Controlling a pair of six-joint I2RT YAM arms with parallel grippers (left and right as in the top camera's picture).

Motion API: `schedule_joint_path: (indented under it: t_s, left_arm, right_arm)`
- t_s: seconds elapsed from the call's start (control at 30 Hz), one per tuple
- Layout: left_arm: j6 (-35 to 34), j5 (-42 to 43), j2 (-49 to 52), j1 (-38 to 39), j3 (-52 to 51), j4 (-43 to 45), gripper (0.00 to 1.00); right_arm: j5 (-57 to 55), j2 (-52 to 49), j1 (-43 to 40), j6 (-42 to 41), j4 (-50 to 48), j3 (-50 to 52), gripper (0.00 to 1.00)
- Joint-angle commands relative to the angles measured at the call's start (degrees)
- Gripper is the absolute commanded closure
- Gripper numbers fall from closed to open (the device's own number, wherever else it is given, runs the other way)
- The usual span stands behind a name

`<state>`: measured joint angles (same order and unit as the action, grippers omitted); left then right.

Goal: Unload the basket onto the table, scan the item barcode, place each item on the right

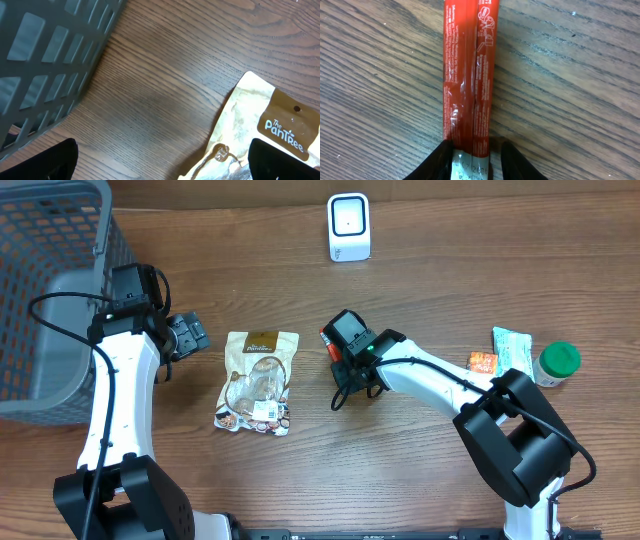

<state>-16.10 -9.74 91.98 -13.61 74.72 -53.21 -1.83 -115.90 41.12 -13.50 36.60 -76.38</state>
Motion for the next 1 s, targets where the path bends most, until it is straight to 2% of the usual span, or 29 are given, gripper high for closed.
schedule_joint_path:
  t_s: [0.0, 0.1, 0.27, 0.57, 0.63, 0.67, 0.9, 0.97]
  left_arm:
    - [0.7, -0.8, -0.5, 0.1, 0.3, -0.1, 0.00]
    - [0.7, -0.8, -0.5, 0.1, 0.3, -0.1, 0.00]
    - [0.7, -0.8, -0.5, 0.1, 0.3, -0.1, 0.00]
    - [0.7, -0.8, -0.5, 0.1, 0.3, -0.1, 0.00]
    - [0.7, -0.8, -0.5, 0.1, 0.3, -0.1, 0.00]
    - [0.7, -0.8, -0.5, 0.1, 0.3, -0.1, 0.00]
    - [0.7, -0.8, -0.5, 0.1, 0.3, -0.1, 0.00]
    - [0.7, -0.8, -0.5, 0.1, 0.3, -0.1, 0.00]
  right_arm:
    - [-1.3, -0.3, -0.3, -0.2, -0.4, 0.3, 0.67]
    - [-1.3, -0.3, -0.3, -0.2, -0.5, 0.3, 0.67]
    - [-1.3, -0.3, -0.3, 0.1, -0.3, 0.3, 0.76]
    - [-1.3, -2.0, -0.3, 0.1, -0.3, 0.9, 0.76]
    - [-1.0, -2.0, -0.3, 0.1, -0.3, 0.9, 0.82]
    - [-0.1, -1.7, -0.3, 0.1, -0.2, 0.5, 0.96]
    - [2.1, 1.1, -0.3, -0.2, 0.2, -0.2, 0.96]
    - [2.4, 1.2, -0.3, -2.5, 0.2, -0.2, 0.96]
